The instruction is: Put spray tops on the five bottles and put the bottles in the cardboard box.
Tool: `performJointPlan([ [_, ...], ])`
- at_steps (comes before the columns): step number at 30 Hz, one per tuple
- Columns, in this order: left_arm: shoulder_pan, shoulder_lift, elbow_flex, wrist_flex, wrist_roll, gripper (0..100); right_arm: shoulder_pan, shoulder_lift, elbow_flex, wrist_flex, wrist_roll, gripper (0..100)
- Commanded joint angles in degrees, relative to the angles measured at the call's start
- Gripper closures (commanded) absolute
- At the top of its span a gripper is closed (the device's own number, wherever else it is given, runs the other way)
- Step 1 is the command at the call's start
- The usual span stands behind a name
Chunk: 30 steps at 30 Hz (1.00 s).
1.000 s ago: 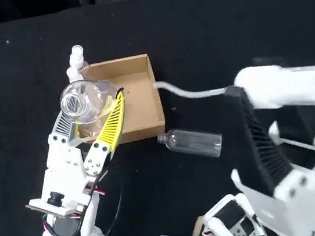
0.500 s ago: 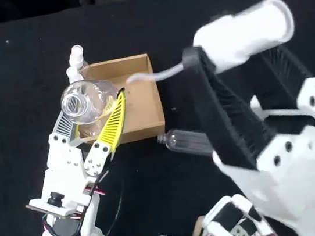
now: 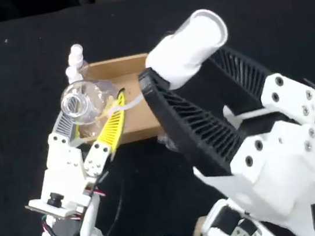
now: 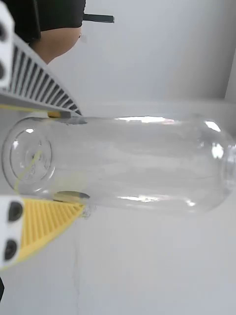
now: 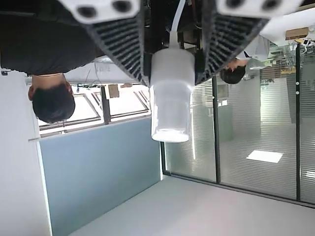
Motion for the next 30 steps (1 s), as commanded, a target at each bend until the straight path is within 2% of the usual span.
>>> performJointPlan([
  [1, 0.48, -0.53, 1.27, -0.79, 0.62, 91, -0.97, 2.24, -3.30, -3.78, -0.09, 98.7],
  [18, 0.48, -0.53, 1.27, -0.18, 0.62, 91, -0.97, 4.53, -3.30, -4.57, -0.18, 98.7],
  [24, 2.68, -0.53, 1.27, 12.92, 0.62, 91, -0.97, 4.62, -3.12, -6.68, -0.09, 98.7],
  [30, 4.79, -0.53, 1.27, 18.02, 0.44, 91, -0.97, 6.02, -1.01, -5.89, 0.18, 98.7],
])
